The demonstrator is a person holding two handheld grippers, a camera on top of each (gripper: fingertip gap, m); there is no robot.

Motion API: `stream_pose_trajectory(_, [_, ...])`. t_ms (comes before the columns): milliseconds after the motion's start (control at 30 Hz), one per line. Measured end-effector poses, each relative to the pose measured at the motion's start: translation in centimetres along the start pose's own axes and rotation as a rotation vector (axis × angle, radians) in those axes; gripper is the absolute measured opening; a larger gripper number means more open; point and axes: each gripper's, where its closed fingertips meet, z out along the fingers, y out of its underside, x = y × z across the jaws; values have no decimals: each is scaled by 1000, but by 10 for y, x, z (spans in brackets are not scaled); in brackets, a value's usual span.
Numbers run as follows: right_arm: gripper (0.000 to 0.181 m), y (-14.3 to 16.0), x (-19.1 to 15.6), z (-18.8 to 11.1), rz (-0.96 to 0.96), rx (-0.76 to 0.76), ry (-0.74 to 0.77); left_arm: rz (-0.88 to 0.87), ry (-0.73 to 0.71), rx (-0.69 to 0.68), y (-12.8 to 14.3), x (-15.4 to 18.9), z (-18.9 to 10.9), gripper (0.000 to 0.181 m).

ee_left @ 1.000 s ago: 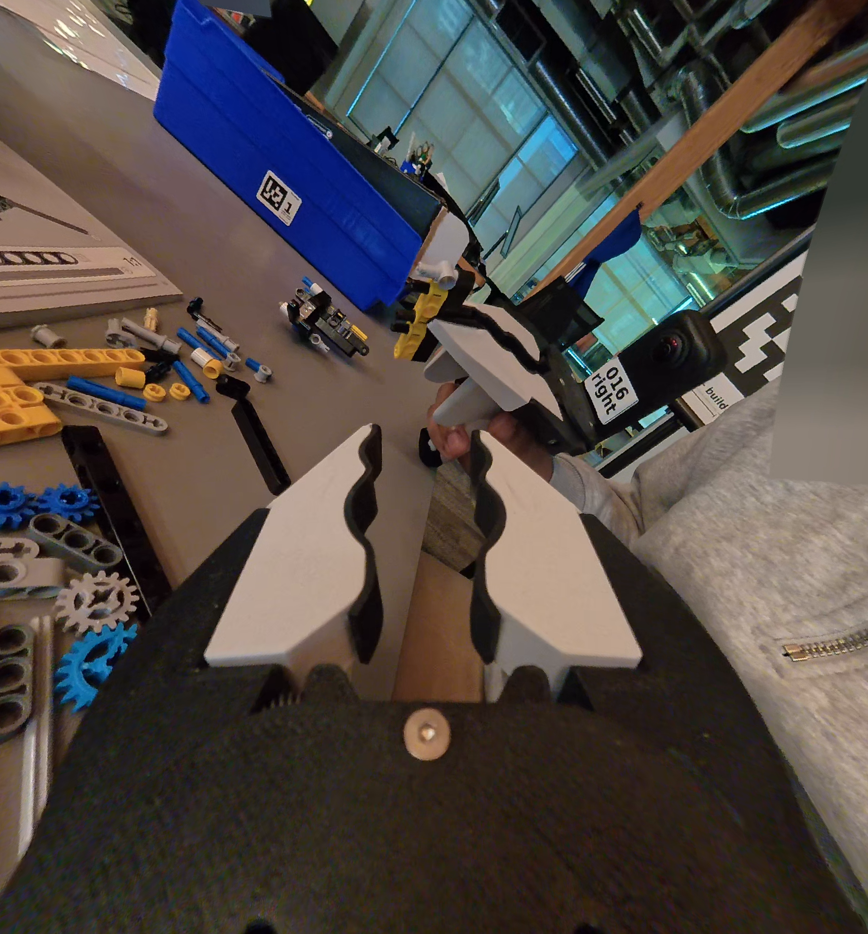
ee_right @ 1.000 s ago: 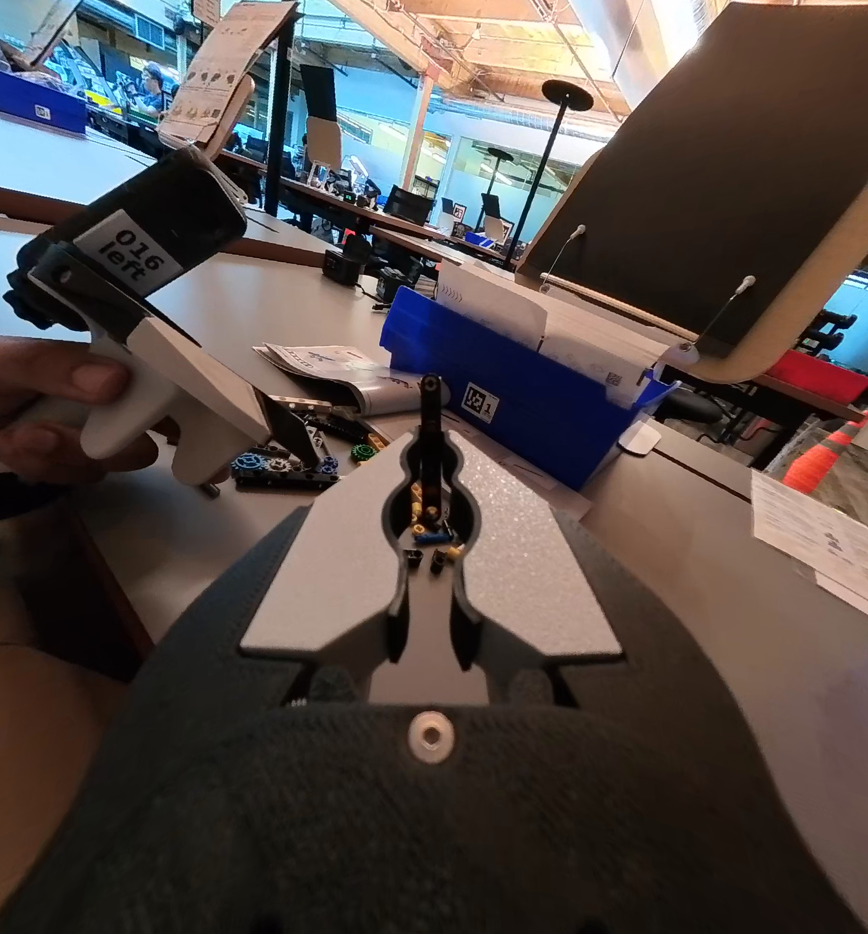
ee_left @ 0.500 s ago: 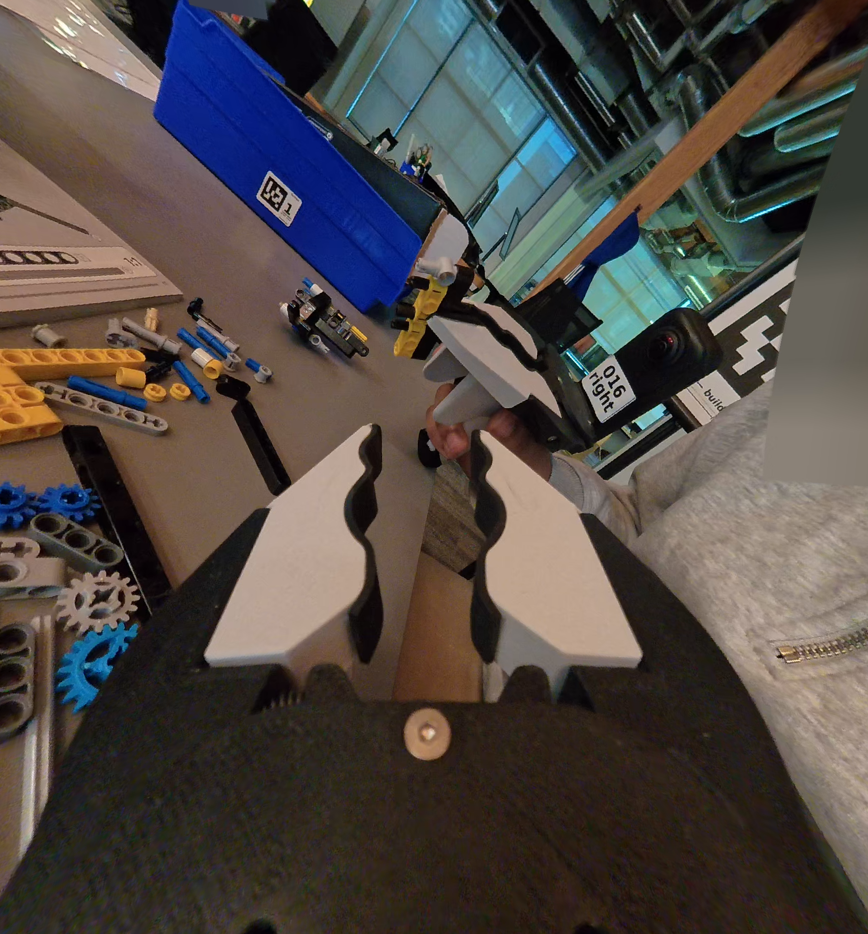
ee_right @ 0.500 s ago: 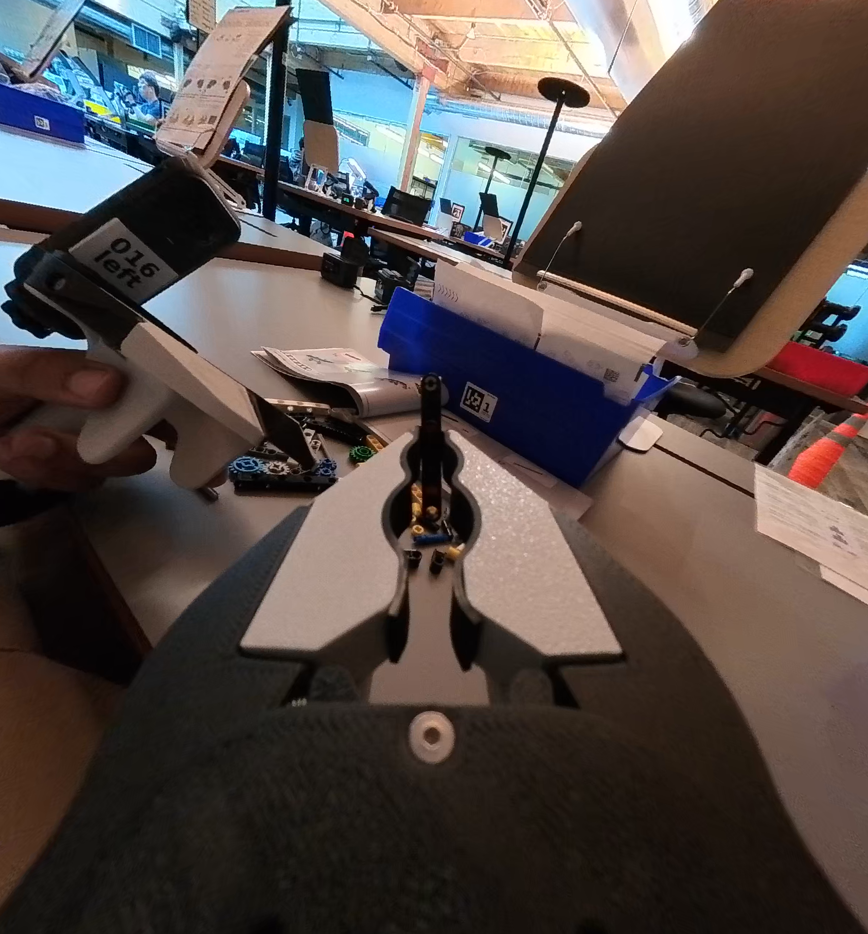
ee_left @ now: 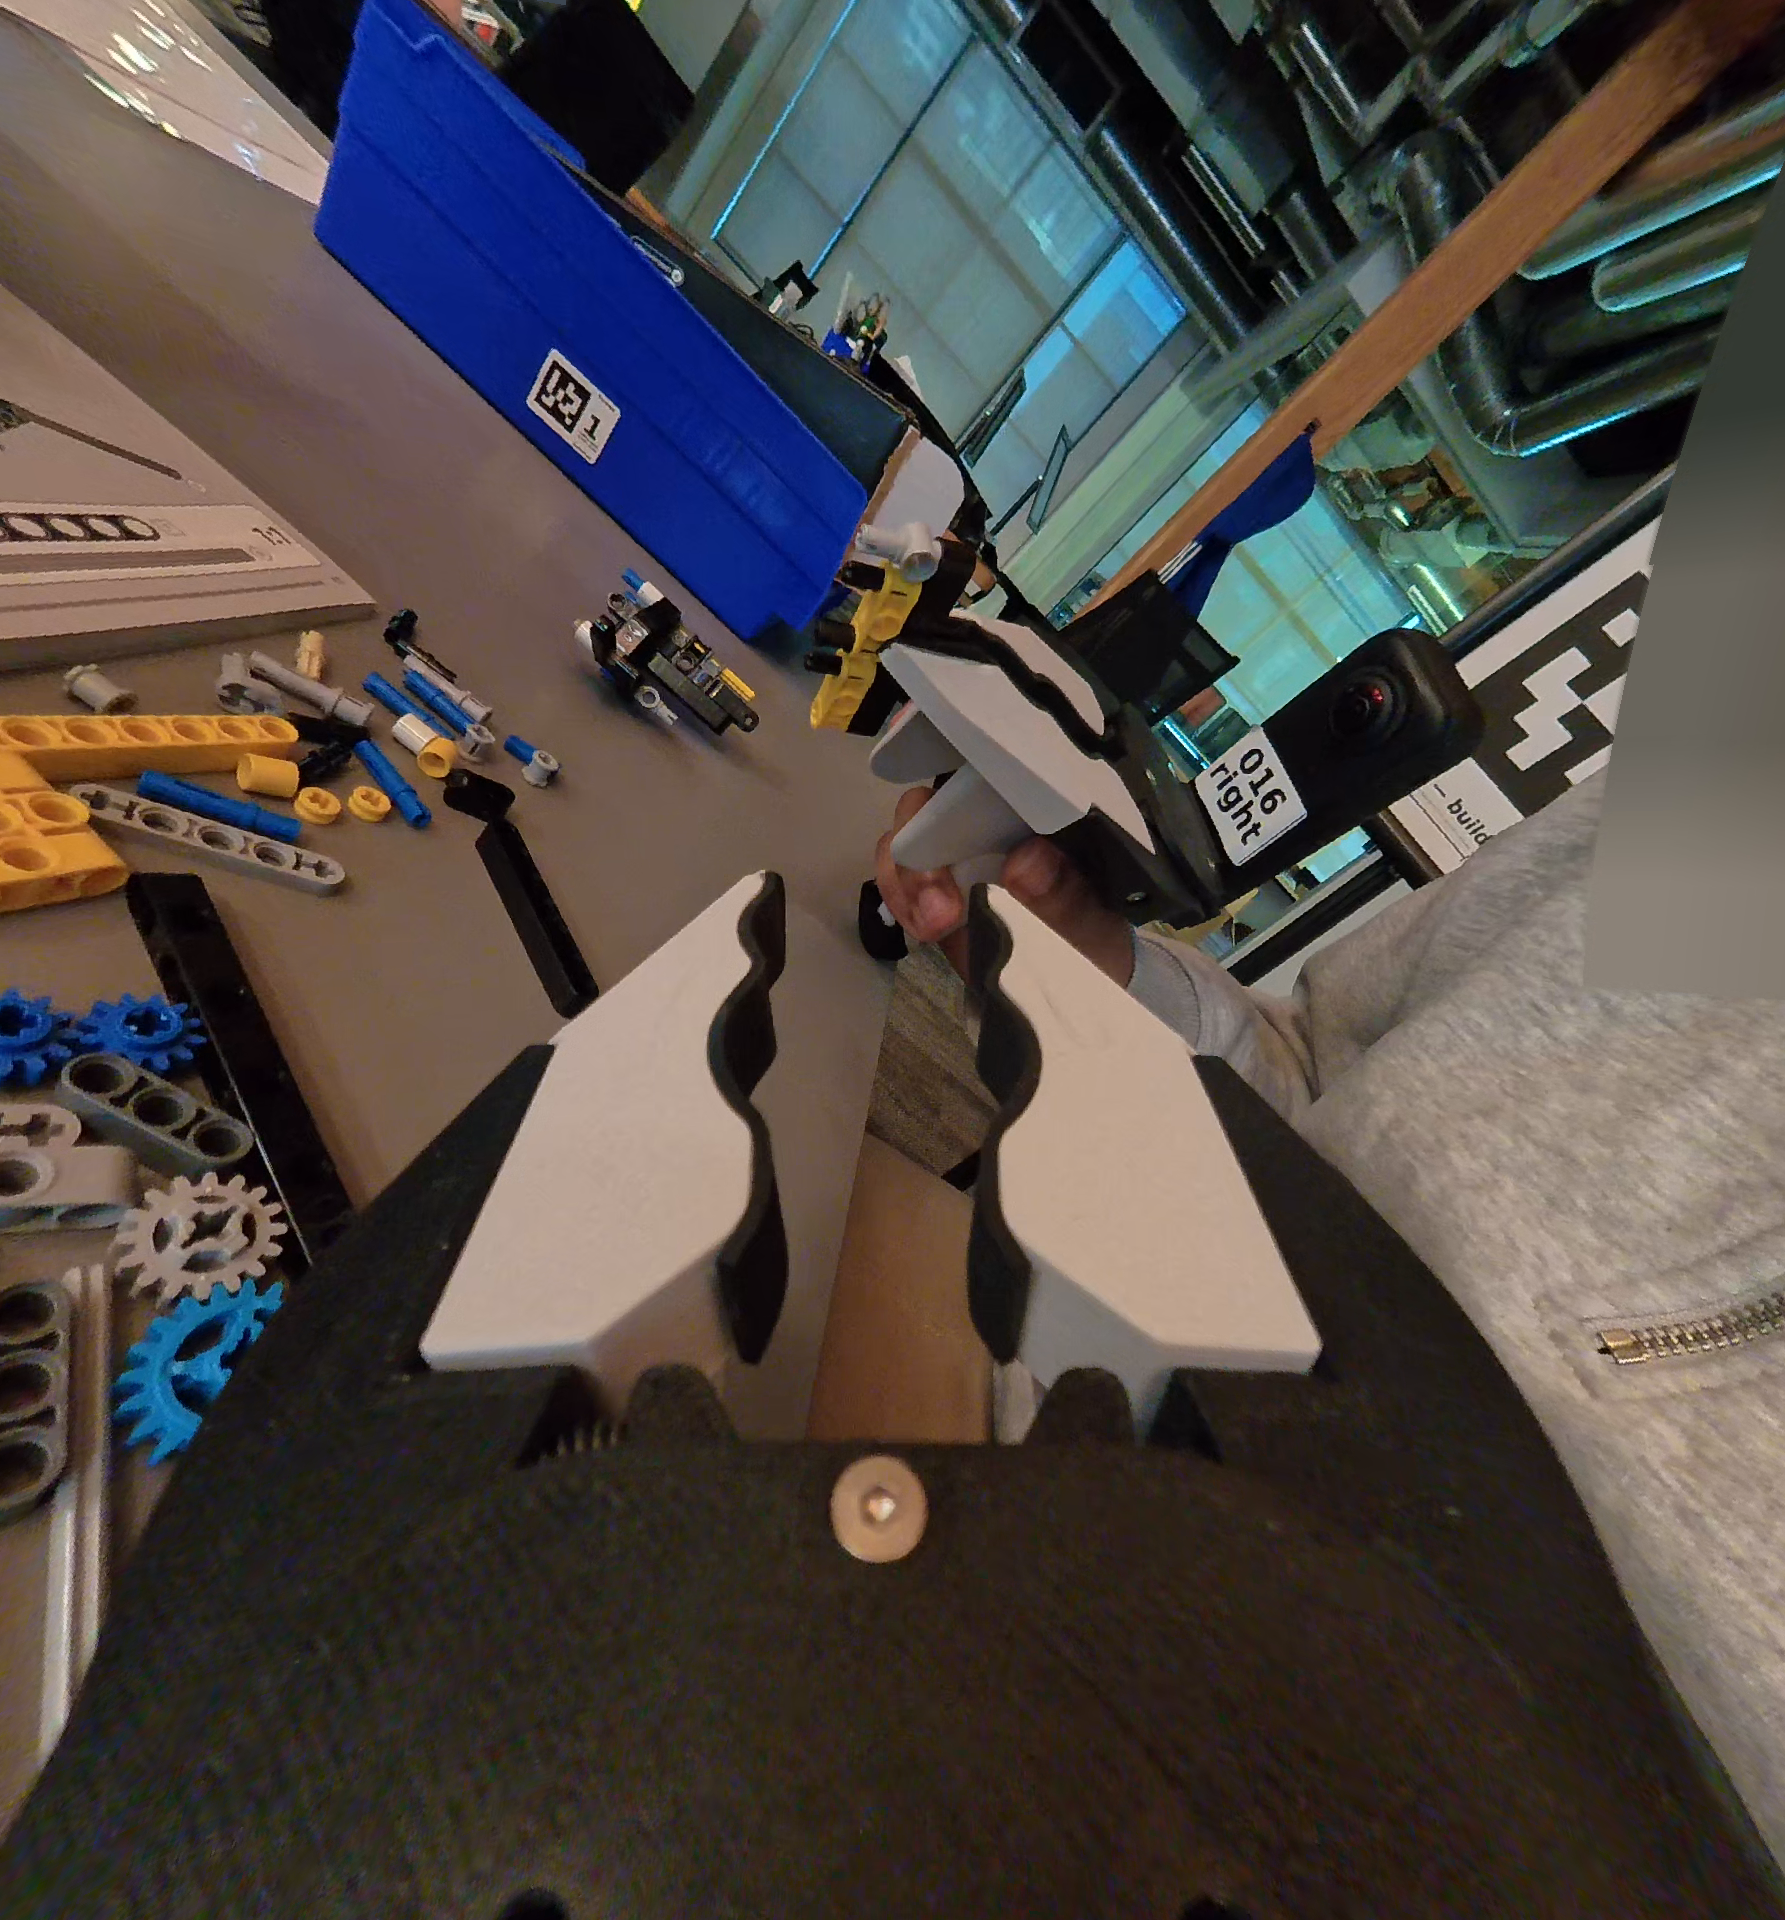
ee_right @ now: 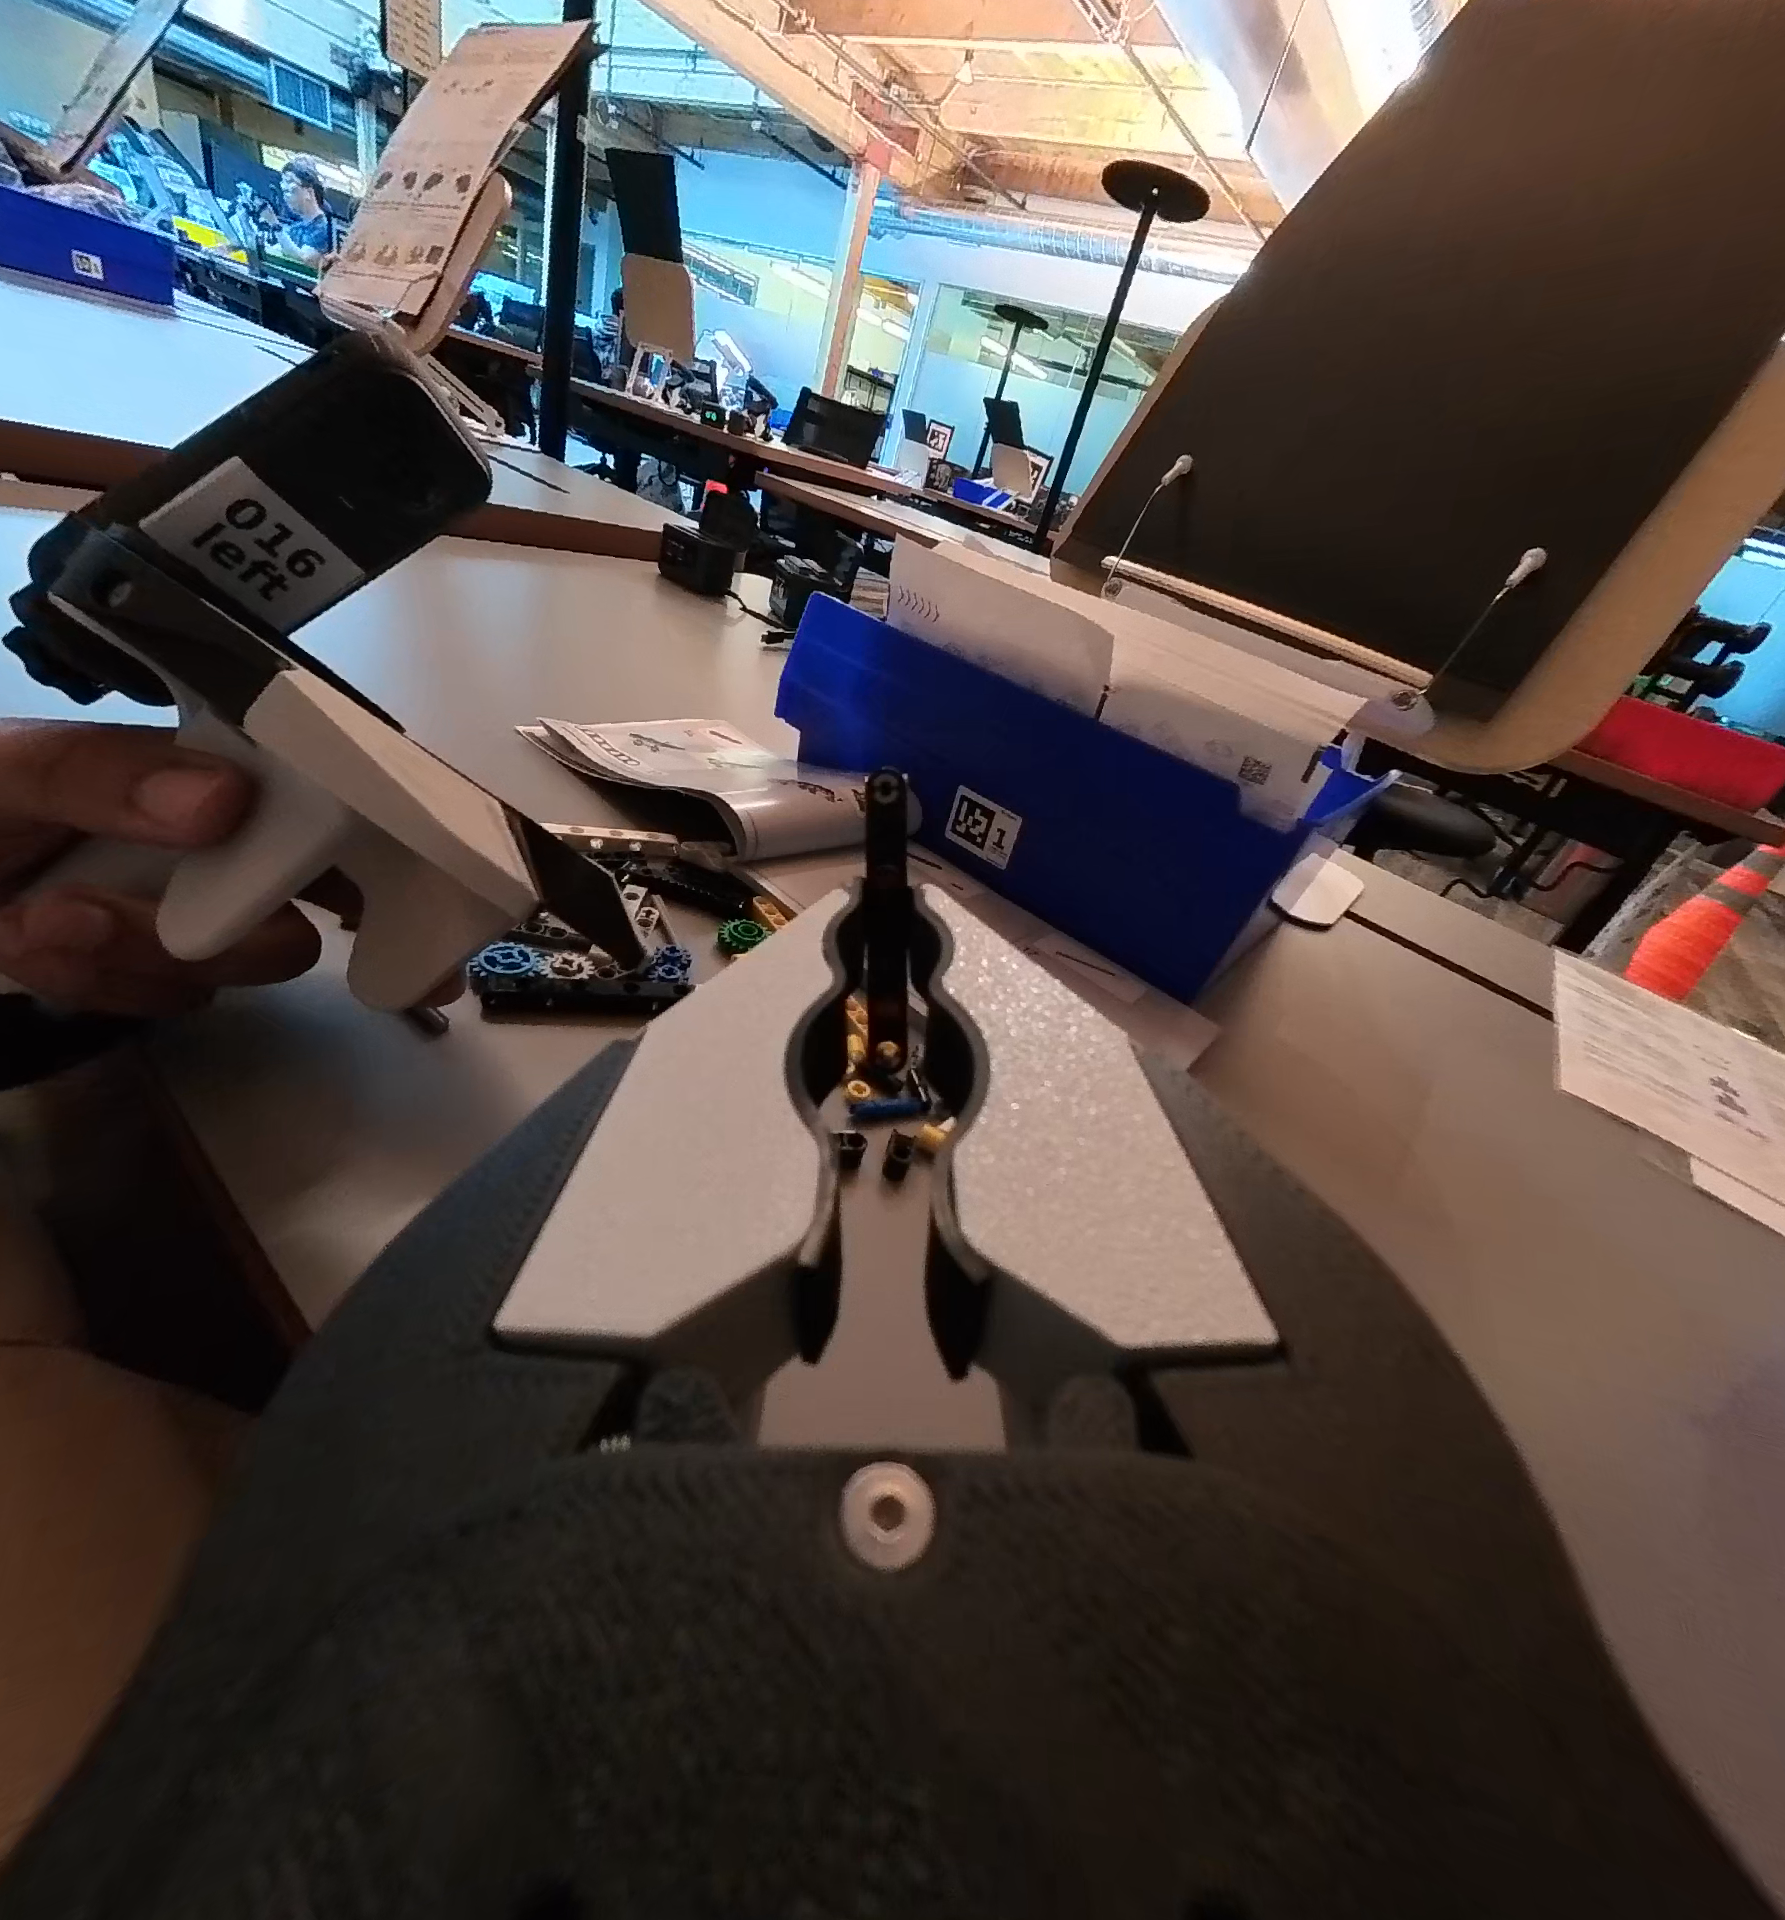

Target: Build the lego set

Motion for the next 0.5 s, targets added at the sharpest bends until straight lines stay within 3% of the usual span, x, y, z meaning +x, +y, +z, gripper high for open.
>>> stream_pose_trajectory(167, [4, -10, 17, -8, 120, 41, 44, 2, 0, -2, 0, 0, 0, 33])
stream_pose_trajectory(300, [3, -32, 46, -24, 510, 167, 38, 2, -1, -2, 0, 0, 0, 33])
stream_pose_trajectory(400, [4, -28, 58, -28, 835, 219, -37, 1, -2, -4, 1, 0, 0, 33])
stream_pose_trajectory(500, [4, -21, 61, -26, 1003, 239, -74, 4, -5, -5, 1, -1, 1, 33])
